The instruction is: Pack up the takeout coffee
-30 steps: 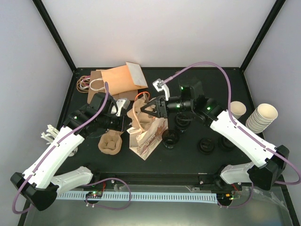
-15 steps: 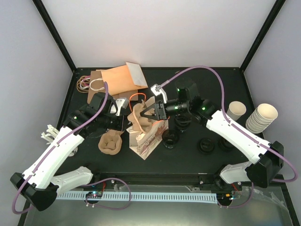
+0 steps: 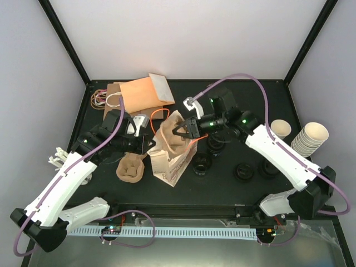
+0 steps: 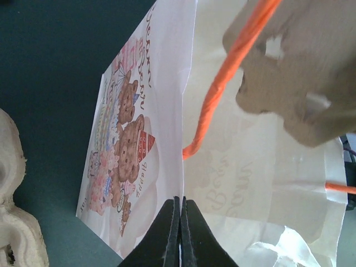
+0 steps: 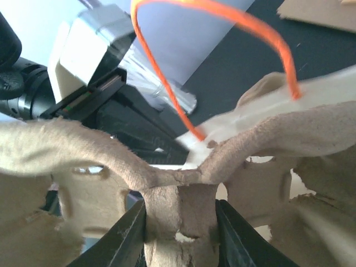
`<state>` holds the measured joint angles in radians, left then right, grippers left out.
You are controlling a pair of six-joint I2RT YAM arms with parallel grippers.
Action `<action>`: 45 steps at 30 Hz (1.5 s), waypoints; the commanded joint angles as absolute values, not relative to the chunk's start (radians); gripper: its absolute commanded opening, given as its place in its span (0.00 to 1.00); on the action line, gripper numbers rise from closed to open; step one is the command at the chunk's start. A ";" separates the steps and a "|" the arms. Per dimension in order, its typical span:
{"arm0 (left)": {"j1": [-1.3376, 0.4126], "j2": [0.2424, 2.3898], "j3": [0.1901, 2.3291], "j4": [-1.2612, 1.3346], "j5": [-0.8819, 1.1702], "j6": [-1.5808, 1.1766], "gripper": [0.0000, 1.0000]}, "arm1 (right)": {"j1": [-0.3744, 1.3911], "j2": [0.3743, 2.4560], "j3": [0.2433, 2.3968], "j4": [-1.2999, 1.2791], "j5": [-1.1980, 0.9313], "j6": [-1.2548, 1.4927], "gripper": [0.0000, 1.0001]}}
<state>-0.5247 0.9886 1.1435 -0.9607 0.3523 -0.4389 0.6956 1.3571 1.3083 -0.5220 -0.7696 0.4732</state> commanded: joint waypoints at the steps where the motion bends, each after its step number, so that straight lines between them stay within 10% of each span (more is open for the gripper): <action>1: -0.518 0.996 1.183 -0.981 0.375 -0.371 0.02 | 0.690 1.437 1.474 -0.801 -0.650 0.291 0.33; 13: -0.518 1.109 1.305 -1.148 0.356 -0.269 0.02 | 0.692 1.581 1.748 -1.140 -0.390 0.040 0.33; 45: -0.525 1.099 1.253 -1.155 0.473 -0.217 0.04 | 0.772 1.596 1.739 -1.049 -0.216 0.244 0.33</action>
